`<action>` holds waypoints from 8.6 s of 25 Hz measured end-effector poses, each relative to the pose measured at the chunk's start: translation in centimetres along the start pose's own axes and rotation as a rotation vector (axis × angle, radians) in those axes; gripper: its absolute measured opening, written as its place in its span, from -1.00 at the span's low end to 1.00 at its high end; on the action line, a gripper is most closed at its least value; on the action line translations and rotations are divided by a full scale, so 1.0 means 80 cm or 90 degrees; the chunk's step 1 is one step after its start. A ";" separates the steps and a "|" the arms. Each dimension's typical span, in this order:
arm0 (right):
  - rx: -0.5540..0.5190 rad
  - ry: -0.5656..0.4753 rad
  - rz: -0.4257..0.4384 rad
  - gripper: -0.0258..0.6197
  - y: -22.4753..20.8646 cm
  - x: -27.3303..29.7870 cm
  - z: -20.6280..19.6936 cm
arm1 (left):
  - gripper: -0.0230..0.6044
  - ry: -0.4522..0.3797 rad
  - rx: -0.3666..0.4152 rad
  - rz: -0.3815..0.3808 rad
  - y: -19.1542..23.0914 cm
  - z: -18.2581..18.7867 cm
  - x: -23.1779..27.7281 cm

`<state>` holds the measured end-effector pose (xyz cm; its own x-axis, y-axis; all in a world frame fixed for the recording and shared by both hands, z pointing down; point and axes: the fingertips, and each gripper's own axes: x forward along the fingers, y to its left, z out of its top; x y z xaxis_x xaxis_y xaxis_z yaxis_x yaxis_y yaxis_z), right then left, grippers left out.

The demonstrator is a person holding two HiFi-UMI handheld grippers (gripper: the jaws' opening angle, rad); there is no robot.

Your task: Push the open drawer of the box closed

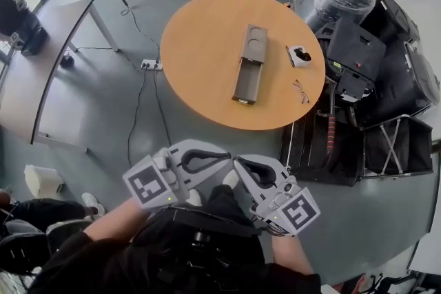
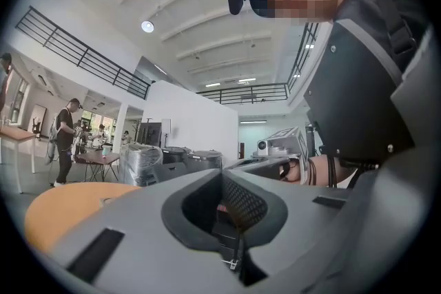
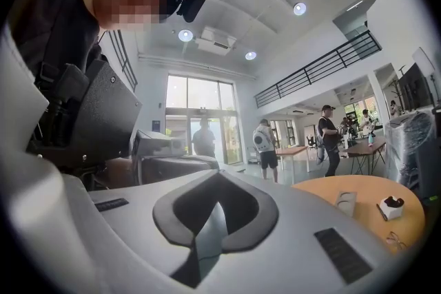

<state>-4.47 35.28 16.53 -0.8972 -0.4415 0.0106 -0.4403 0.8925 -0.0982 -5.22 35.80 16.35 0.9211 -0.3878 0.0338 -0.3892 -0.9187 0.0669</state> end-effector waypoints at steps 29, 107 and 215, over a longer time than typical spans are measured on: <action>0.023 -0.005 0.095 -0.91 -0.257 -0.057 -0.001 | -0.83 0.020 0.006 0.085 0.120 -0.006 0.237; 0.515 0.289 -0.123 -0.91 -0.523 0.161 -0.569 | -0.83 0.114 -0.088 0.099 0.451 -0.449 0.271; 0.501 0.218 -0.260 -0.91 -0.779 0.281 -0.549 | -0.83 0.191 -0.179 0.072 0.697 -0.541 0.356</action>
<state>1.31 -26.16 66.56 -0.6950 -0.5434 0.4708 -0.6851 0.3018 -0.6630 -0.87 -23.22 64.20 0.8463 -0.4078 0.3428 -0.5124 -0.7993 0.3141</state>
